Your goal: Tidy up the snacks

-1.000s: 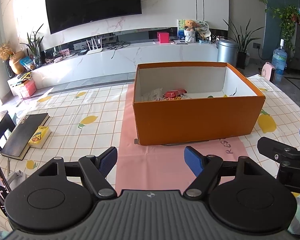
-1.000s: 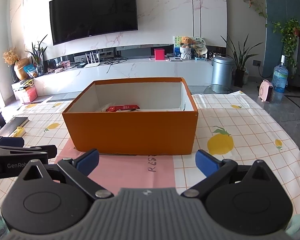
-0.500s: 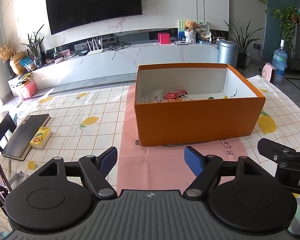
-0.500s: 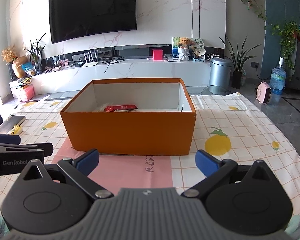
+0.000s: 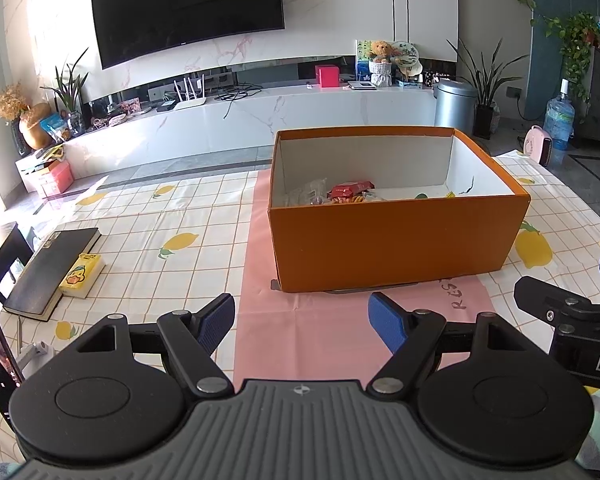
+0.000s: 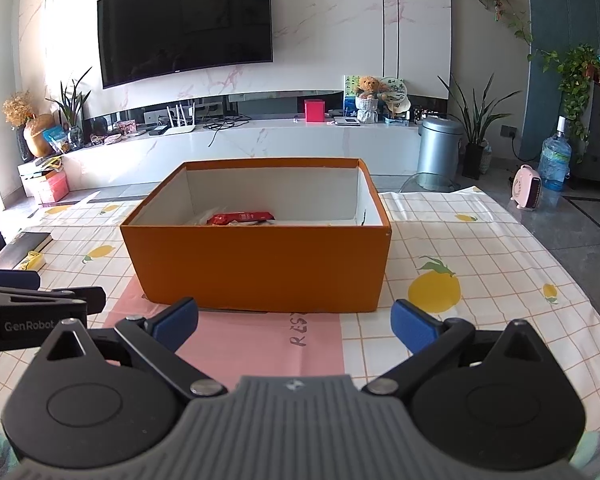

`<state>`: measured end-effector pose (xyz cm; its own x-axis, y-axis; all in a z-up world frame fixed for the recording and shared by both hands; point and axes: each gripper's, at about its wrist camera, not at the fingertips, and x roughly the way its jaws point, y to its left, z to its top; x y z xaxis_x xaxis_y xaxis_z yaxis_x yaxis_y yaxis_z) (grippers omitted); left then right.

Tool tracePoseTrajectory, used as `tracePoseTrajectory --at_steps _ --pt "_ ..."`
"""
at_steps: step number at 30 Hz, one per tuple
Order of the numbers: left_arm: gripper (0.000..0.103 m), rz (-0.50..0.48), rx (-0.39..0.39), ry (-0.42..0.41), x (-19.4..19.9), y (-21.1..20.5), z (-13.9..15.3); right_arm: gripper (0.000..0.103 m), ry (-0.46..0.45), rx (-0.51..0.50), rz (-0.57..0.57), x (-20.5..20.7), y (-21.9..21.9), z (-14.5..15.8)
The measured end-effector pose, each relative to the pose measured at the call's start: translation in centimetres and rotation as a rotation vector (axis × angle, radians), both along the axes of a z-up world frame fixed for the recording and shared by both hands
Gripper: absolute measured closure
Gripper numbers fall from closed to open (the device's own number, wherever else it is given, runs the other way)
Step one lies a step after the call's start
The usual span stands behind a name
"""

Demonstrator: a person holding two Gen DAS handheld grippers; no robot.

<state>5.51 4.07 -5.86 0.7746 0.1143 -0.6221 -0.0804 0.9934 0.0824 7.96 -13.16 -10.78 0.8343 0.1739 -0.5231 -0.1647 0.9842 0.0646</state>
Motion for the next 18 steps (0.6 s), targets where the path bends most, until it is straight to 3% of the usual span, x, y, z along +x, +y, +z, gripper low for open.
tracePoseTrajectory --at_steps 18 --pt "0.014 0.008 -0.001 -0.013 -0.19 -0.26 0.49 0.004 0.006 0.009 0.025 -0.01 0.24 -0.16"
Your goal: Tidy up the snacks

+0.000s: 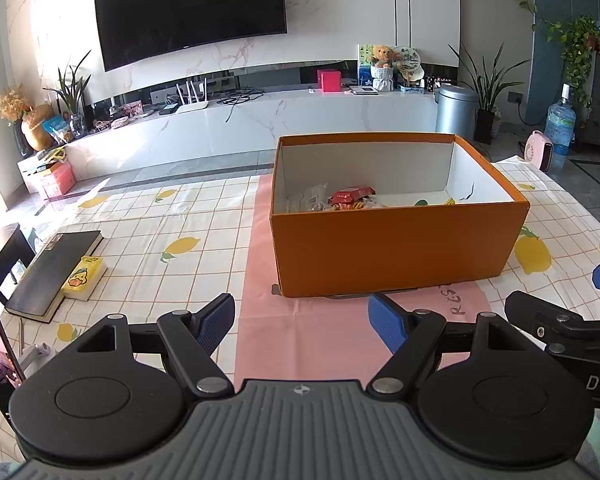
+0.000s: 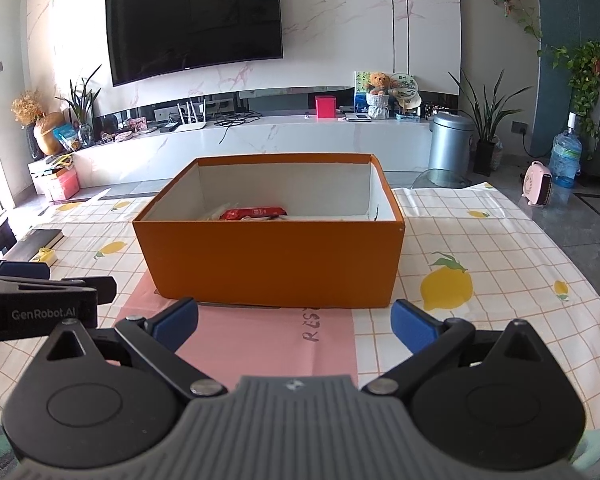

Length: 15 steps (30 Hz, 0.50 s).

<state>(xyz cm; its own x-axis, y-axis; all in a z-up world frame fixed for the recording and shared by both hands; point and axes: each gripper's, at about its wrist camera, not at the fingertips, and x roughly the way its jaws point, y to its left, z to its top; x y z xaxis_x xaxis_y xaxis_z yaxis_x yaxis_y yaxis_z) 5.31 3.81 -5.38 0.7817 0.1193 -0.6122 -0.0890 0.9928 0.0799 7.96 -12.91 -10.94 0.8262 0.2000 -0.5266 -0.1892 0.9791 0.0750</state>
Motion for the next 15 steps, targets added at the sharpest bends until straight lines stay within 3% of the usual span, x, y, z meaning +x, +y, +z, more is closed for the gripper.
tracePoseTrajectory --at_steps 15 --pt "0.014 -0.004 0.021 -0.009 -0.15 -0.27 0.39 0.004 0.010 0.007 0.006 0.00 0.05 -0.21"
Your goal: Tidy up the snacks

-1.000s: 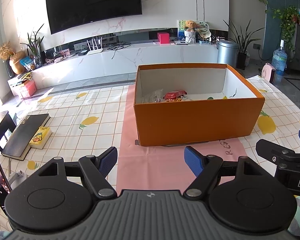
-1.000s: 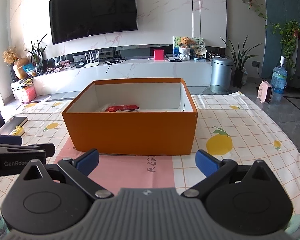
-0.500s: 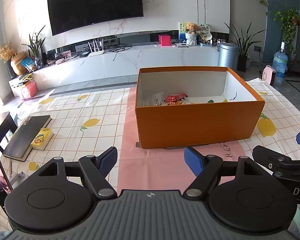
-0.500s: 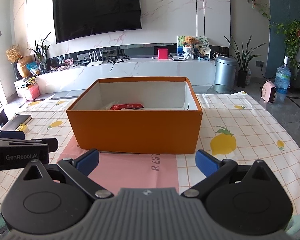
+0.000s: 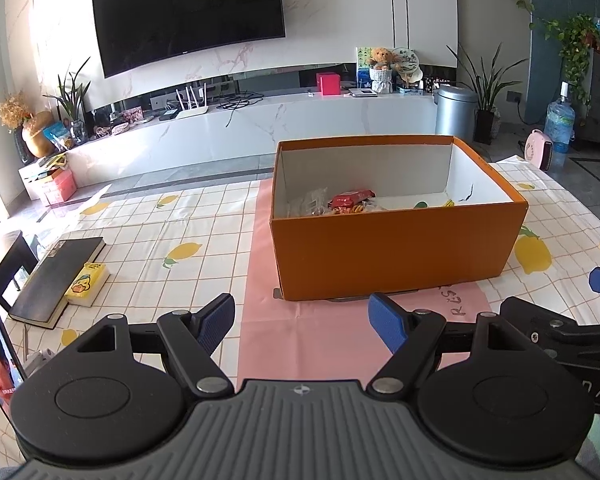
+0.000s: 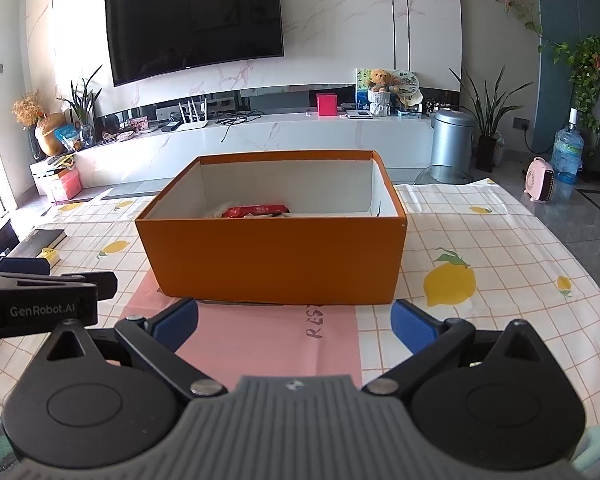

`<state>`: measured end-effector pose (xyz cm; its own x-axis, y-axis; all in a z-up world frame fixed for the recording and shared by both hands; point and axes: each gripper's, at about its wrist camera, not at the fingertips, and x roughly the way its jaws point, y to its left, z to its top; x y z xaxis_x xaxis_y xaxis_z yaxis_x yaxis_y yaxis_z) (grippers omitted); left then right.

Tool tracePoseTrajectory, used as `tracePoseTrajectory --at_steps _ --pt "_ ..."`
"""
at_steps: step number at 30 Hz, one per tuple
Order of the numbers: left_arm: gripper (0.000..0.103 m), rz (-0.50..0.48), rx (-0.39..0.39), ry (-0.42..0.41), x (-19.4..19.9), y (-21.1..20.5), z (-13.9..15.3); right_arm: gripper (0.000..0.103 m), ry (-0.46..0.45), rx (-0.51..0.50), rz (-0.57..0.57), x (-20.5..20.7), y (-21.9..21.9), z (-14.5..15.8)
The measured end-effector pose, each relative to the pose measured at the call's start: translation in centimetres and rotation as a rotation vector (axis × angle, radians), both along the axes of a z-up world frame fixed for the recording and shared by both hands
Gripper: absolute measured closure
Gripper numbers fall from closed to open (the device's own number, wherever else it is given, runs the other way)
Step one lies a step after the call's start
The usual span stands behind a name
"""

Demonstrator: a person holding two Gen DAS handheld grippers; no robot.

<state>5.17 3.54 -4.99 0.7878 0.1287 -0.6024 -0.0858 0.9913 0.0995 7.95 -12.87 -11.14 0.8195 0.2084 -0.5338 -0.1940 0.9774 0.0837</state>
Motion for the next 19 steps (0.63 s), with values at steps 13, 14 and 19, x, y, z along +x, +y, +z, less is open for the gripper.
tracePoseTrajectory --at_steps 13,14,19 --pt "0.013 -0.011 0.001 -0.007 -0.22 -0.18 0.17 0.004 0.008 0.003 -0.002 -0.04 -0.09 0.01" --pt "0.013 -0.016 -0.005 -0.009 -0.27 -0.19 0.22 0.004 0.008 0.002 -0.002 -0.05 -0.10 0.02" --pt "0.013 -0.033 -0.016 -0.020 -0.65 -0.39 0.66 0.004 0.004 0.002 -0.004 -0.32 -0.11 0.25"
